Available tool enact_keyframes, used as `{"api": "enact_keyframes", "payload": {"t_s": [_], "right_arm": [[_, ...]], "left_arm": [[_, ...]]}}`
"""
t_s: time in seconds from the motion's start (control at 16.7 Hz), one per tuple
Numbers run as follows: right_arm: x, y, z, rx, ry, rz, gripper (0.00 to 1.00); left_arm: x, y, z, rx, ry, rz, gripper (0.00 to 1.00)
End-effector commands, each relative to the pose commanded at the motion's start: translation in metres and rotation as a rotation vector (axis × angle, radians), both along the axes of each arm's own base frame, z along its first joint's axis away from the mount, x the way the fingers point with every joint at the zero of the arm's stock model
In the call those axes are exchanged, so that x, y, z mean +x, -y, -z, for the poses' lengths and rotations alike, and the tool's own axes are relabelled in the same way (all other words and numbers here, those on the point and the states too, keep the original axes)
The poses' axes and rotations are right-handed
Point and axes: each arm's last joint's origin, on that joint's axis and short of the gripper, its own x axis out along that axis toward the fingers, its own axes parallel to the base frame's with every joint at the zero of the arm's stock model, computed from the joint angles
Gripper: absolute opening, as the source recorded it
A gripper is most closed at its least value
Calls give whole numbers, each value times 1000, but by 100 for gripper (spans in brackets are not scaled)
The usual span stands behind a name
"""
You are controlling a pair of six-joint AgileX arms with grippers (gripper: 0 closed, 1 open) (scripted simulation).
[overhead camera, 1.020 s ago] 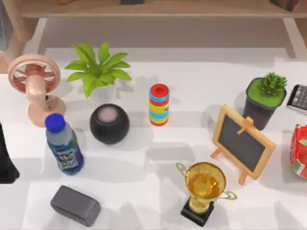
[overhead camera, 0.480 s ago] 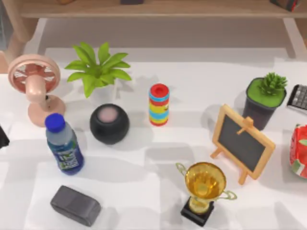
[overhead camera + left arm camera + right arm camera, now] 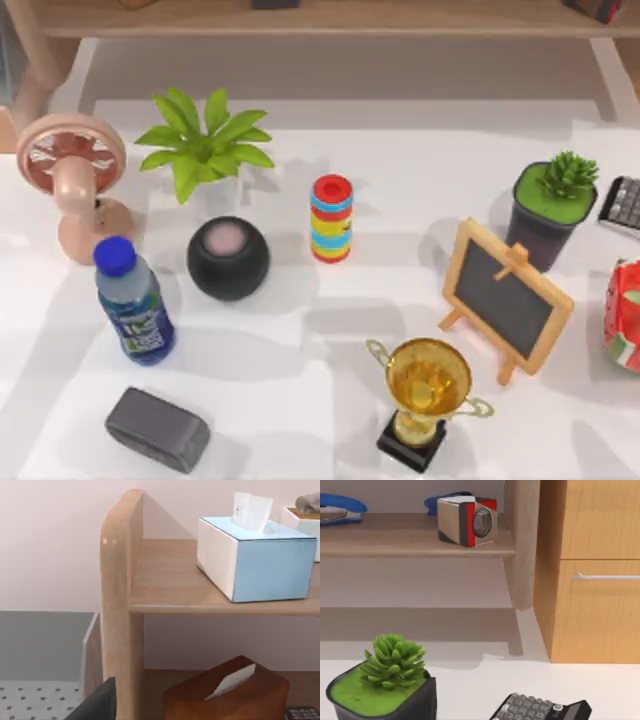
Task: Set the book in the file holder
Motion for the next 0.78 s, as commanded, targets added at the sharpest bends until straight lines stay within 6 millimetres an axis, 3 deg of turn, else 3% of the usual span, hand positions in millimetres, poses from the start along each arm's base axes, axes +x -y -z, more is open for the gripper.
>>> {"api": "enact_keyframes", "payload": {"t_s": [0.18,0.36,0.6,0.78], "right_arm": [[0,0,0,0,0,0,100],[0,0,0,0,0,0,100],[0,0,0,0,0,0,100],[0,0,0,0,0,0,100]], "left_arm": [[55,36,-34,-1,-1,1,100],[107,79,-49,-1,-1,2,100],[158,134,-47,-2,2,2,100],[180,166,-38,-2,5,3,100]]}}
